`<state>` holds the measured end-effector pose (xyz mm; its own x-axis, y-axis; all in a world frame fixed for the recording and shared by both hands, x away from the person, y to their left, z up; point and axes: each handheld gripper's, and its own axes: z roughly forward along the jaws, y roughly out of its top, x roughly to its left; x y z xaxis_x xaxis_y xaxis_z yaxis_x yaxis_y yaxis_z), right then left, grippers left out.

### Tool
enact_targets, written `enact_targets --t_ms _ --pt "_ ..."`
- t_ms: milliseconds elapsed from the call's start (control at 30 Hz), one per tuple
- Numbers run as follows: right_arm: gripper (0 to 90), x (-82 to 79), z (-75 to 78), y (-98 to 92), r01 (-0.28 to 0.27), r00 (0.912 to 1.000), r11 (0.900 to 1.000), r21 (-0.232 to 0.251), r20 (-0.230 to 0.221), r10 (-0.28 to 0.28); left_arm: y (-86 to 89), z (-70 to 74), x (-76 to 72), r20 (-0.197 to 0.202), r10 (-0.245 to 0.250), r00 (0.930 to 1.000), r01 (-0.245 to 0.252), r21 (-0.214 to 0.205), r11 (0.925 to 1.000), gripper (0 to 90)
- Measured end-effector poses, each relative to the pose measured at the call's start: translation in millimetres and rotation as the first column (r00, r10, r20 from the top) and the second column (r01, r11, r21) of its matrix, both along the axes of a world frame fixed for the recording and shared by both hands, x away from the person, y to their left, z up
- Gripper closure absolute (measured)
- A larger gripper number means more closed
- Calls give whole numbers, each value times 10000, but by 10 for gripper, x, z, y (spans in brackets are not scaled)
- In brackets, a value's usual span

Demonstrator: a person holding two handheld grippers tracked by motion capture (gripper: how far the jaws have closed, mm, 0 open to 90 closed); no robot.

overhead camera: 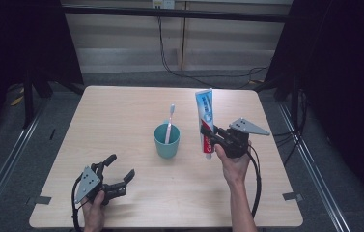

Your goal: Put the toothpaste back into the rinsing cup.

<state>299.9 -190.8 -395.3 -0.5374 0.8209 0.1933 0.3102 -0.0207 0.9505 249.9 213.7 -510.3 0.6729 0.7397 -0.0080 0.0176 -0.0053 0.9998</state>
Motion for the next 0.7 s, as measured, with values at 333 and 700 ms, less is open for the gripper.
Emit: enact_targets --t_ms 333,700 --pt "725 68 144 108 -383 9980 9989 268 514 369 -2 0 0 -1 -2 10000 2 -20 10000 157" --pt "724 170 202 212 -487 9976 9983 316 509 470 0 0 0 5 -12 10000 12 1 10000 156"
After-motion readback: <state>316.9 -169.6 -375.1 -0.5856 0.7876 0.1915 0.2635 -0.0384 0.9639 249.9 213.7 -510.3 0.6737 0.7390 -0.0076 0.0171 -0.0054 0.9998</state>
